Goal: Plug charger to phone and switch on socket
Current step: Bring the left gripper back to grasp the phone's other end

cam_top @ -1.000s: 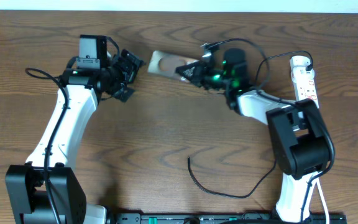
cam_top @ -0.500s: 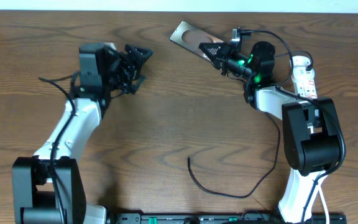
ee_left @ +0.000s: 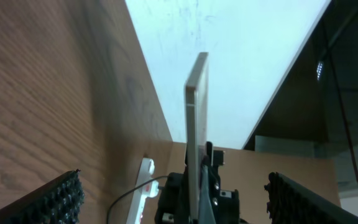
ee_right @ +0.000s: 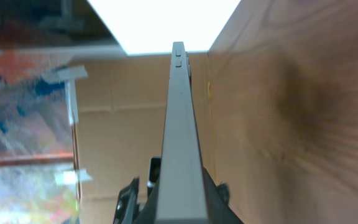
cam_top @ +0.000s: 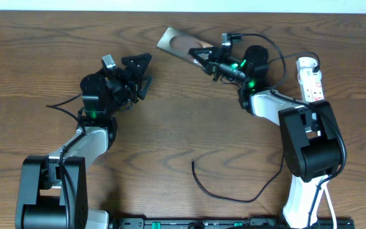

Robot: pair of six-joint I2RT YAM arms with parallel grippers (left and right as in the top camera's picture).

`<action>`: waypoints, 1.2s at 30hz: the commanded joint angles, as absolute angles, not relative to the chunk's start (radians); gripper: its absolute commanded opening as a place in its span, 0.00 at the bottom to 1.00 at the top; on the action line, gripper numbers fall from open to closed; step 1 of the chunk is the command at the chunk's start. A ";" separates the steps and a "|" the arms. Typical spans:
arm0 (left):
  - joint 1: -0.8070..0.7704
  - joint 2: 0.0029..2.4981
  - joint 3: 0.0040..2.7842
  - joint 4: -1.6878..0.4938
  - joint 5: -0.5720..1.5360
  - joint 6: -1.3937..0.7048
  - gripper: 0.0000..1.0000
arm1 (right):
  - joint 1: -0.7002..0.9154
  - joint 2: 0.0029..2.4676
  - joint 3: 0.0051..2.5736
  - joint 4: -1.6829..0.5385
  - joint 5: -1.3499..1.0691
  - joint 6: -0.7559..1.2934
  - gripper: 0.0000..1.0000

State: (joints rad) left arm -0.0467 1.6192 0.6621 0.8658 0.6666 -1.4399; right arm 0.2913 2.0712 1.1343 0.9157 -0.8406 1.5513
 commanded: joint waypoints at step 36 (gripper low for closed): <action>0.011 1.763 0.630 1.282 0.640 -1.435 0.96 | 0.440 2.064 1.150 0.931 -0.926 1.567 0.01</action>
